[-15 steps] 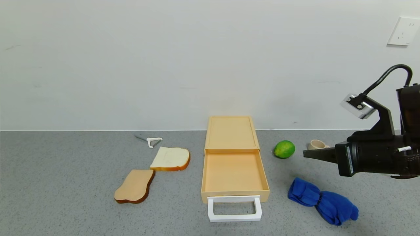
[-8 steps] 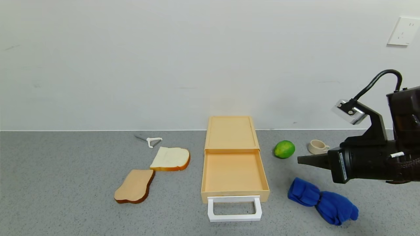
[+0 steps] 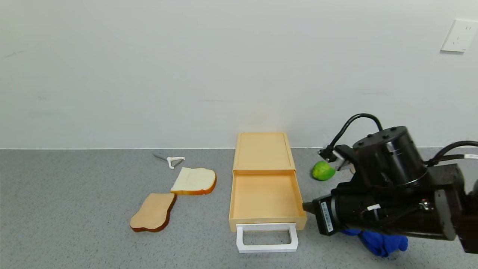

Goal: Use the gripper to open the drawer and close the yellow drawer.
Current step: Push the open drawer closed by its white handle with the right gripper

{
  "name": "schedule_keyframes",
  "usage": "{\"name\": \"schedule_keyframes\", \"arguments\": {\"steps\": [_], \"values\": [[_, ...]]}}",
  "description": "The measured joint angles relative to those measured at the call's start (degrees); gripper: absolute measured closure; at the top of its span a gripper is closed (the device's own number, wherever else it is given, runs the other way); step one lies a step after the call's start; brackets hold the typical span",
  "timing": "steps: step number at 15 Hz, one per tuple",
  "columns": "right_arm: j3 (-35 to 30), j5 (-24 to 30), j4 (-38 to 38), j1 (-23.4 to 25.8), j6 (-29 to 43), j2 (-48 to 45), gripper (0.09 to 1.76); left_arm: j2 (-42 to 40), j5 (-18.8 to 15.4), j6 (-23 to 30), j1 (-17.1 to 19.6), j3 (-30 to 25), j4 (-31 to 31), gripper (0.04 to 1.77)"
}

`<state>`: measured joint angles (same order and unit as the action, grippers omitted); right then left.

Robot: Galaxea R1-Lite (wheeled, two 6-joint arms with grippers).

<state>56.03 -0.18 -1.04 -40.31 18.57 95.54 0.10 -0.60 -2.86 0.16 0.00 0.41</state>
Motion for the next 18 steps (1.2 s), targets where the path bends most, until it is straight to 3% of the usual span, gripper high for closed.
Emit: {"name": "schedule_keyframes", "arguments": {"steps": [2,7,18], "values": [[1.9,-4.2,1.2,-3.2,2.9,4.3,1.73,0.0,0.0,0.0,0.0,0.0,0.0,0.09],[5.7,-7.8,1.6,-7.8,7.6,12.8,1.73,0.0,0.0,0.0,0.0,0.0,0.0,0.09],[10.8,-10.4,1.3,-11.3,9.6,23.0,1.73,0.0,0.0,0.0,0.0,0.0,0.0,0.09]]}}
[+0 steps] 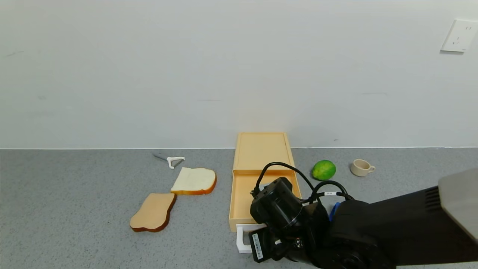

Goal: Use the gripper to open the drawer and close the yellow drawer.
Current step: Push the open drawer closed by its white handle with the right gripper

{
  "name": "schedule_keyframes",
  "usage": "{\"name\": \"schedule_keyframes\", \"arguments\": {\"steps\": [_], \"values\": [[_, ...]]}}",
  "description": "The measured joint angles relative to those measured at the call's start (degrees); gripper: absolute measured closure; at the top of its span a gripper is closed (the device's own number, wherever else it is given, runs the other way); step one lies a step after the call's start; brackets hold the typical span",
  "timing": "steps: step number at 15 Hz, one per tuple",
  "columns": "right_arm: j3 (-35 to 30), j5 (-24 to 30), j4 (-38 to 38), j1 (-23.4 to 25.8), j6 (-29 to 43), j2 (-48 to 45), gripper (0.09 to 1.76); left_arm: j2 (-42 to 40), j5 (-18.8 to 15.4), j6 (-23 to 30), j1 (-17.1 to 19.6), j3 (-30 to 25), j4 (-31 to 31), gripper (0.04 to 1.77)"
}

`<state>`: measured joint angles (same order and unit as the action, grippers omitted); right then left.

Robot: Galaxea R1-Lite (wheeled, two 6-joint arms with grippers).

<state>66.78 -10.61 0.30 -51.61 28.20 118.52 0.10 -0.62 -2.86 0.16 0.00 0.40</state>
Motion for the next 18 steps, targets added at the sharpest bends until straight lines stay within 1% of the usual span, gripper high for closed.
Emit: {"name": "schedule_keyframes", "arguments": {"steps": [2,5,7,18], "values": [[1.1,-2.0,0.1,-0.4,0.9,1.6,1.73,0.0,0.0,0.0,0.0,0.0,0.0,0.09],[2.3,-2.6,0.2,-0.9,2.0,3.3,1.73,0.0,0.0,0.0,0.0,0.0,0.0,0.09],[2.9,-3.9,0.2,-1.0,2.1,4.0,1.73,0.0,0.0,0.0,0.0,0.0,0.0,0.09],[5.4,-5.2,0.1,-0.2,2.0,6.1,1.73,0.0,0.0,0.0,0.0,0.0,0.0,0.09]]}}
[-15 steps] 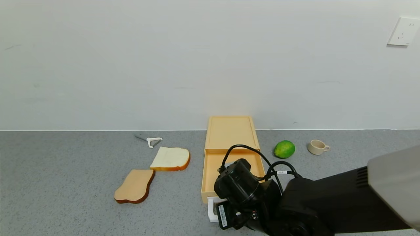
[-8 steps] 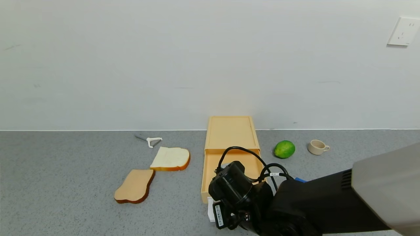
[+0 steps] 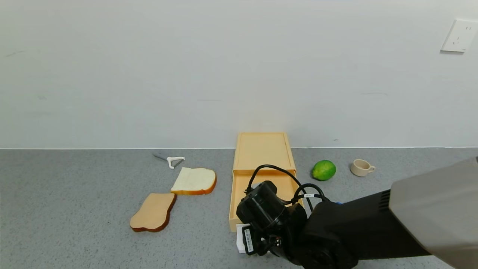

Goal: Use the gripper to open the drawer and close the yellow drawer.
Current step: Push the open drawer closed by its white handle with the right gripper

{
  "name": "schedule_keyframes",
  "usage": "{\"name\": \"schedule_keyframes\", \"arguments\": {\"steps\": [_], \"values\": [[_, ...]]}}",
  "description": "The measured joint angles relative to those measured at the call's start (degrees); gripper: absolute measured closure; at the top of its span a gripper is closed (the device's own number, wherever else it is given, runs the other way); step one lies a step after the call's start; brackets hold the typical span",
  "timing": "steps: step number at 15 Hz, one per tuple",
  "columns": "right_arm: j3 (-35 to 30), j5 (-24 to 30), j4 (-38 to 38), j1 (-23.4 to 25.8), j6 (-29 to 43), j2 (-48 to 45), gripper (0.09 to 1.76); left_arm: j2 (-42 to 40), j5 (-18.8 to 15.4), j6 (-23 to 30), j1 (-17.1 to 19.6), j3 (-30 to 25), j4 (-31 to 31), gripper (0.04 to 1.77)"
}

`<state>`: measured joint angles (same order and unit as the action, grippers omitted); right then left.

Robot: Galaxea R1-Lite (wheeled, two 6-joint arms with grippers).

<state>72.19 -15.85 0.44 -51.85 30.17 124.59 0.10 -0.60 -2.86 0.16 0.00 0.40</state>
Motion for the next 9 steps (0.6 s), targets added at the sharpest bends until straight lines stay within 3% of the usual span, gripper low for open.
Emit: {"name": "schedule_keyframes", "arguments": {"steps": [9], "values": [[2.3,-1.5,-0.1,1.4,-0.6,0.7,1.73,0.0,0.0,0.0,0.0,0.0,0.0,0.09]]}}
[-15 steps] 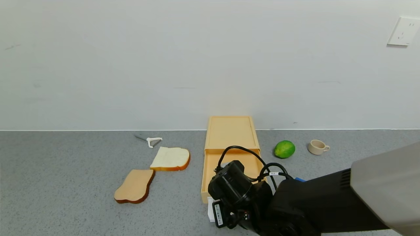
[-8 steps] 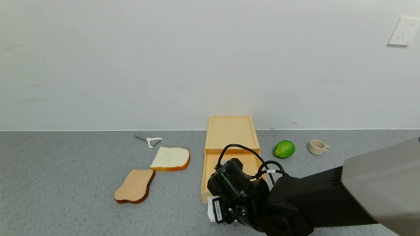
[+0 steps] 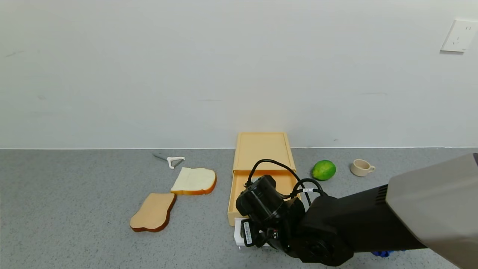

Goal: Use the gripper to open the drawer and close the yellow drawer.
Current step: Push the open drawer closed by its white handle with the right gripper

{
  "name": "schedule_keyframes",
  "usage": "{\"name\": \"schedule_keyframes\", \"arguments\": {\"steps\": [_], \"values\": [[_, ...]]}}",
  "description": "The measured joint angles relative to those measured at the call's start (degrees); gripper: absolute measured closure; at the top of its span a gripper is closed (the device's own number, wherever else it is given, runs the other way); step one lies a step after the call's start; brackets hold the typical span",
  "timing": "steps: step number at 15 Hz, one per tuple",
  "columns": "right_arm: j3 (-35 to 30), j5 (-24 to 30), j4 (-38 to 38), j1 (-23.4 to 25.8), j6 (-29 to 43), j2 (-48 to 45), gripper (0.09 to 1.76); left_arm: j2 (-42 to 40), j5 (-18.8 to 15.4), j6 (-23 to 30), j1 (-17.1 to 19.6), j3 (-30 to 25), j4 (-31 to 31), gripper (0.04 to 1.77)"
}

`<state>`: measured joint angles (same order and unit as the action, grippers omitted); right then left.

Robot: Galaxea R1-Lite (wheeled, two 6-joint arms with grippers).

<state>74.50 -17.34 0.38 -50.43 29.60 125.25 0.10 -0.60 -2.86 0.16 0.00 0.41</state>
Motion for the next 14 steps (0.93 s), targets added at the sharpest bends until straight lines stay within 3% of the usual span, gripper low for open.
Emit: {"name": "schedule_keyframes", "arguments": {"steps": [14], "values": [[2.4,0.2,0.1,3.8,-2.5,0.6,1.73,0.0,0.0,0.0,0.0,0.0,0.0,0.09]]}}
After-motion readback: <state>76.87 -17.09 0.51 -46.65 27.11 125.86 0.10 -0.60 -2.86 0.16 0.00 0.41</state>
